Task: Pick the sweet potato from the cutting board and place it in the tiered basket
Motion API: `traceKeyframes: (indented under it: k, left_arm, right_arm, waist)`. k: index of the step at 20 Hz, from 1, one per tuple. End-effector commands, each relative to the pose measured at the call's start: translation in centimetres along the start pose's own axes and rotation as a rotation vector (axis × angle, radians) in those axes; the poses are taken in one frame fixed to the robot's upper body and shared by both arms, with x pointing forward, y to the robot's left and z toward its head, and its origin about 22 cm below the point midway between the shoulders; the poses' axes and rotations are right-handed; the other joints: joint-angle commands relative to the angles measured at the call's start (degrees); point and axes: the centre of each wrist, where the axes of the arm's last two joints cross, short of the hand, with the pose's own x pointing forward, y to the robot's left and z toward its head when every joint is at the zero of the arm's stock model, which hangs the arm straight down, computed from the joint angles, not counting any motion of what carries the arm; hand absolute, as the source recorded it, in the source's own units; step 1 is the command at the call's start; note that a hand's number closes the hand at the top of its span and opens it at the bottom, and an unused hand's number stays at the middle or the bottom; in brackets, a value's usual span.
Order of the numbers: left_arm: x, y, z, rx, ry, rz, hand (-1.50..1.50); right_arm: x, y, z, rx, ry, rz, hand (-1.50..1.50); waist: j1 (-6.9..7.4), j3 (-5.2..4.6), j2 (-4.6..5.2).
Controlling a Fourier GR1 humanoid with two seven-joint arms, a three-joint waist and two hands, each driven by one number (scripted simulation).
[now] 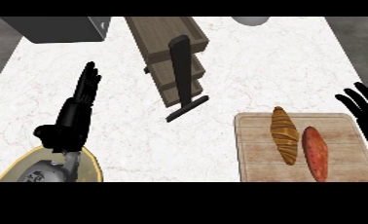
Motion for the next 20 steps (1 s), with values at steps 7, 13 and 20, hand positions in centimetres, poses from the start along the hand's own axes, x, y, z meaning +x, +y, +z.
traceKeyframes:
  k: [7,13,20]
  left_arm:
    - [-0.4,-1.3,-0.2,0.013,0.017,-0.024,0.00]
    - [-0.1,-1.4,-0.8,0.021,0.029,-0.024,0.00]
    - [-0.3,-1.9,-0.5,0.016,0.035,-0.022,0.00]
  right_arm:
    - [18.1,-3.4,3.9,0.302,0.134,0.432,-1.50]
    - [25.8,4.0,-0.7,0.476,0.247,0.881,-1.50]
    - [24.2,10.0,-1.2,0.544,0.361,1.219,-1.50]
  waist:
    - [0.15,-0.38,-0.45]
    - [-0.77,-0.40,-1.03]
    - [0.08,-0.35,-0.78]
